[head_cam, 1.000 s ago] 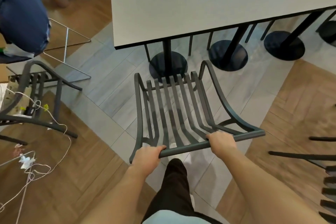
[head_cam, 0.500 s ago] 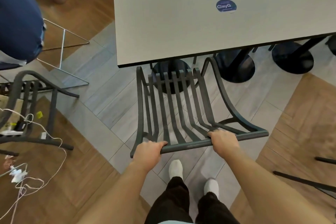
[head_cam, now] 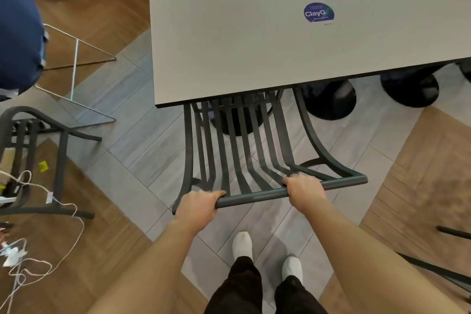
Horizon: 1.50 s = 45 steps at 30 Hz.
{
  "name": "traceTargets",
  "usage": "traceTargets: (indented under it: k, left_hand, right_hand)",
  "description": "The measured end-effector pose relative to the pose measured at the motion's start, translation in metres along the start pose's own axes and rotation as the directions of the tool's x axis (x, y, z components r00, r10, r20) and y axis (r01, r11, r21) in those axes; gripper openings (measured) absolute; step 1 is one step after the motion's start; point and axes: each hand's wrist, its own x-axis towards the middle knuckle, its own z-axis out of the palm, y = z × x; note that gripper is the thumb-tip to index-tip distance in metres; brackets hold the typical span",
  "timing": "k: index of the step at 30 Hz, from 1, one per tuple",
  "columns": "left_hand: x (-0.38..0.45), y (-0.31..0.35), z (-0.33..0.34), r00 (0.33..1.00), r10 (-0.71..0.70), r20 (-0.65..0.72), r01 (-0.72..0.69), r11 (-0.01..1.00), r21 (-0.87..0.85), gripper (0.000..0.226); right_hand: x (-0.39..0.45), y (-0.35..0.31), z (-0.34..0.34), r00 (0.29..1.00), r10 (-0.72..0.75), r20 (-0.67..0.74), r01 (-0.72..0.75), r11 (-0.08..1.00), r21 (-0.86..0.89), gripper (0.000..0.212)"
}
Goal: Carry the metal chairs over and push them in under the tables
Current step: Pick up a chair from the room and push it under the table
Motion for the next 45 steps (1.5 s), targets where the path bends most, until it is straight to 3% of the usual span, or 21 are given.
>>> traceTargets:
  k: [16, 22, 28, 32, 36, 40, 45]
  left_hand:
    - [0.024, -0.008, -0.011, 1.0, 0.016, -0.019, -0.016, 1.0, 0.002, 0.044]
    - [0.029, -0.012, -0.008, 1.0, 0.019, 0.017, -0.018, 0.997, -0.078, 0.04]
    - [0.03, -0.013, -0.012, 0.995, 0.01, 0.098, 0.01, 0.98, -0.2, 0.039]
    - [0.028, 0.001, -0.018, 0.984, -0.033, 0.177, 0.092, 0.937, -0.337, 0.033]
    - [0.023, 0.037, -0.04, 0.985, 0.108, 0.133, -0.048, 0.92, -0.389, 0.04]
    - [0.02, 0.092, -0.06, 0.978, 0.205, -0.039, -0.207, 0.925, -0.317, 0.044]
    - [0.009, 0.174, -0.078, 0.933, 0.355, -0.059, -0.359, 0.906, -0.226, 0.042]
  right_hand:
    - [0.027, 0.004, -0.008, 0.999, 0.027, 0.026, -0.026, 0.999, -0.026, 0.035]
    - [0.025, 0.003, -0.008, 1.0, 0.024, 0.008, -0.024, 0.999, -0.036, 0.027]
    - [0.006, 0.005, -0.003, 0.995, 0.0, -0.103, 0.02, 0.982, 0.19, 0.033]
    - [-0.023, 0.016, -0.013, 0.99, 0.038, -0.136, 0.028, 0.89, 0.455, 0.034]
    - [-0.047, 0.03, -0.02, 0.978, 0.168, -0.121, -0.048, 0.753, 0.656, 0.028]
    - [-0.069, 0.05, -0.017, 0.941, 0.281, -0.189, -0.085, 0.735, 0.672, 0.023]
    - [-0.112, 0.092, 0.008, 0.922, 0.376, -0.092, -0.2, 0.667, 0.718, 0.027]
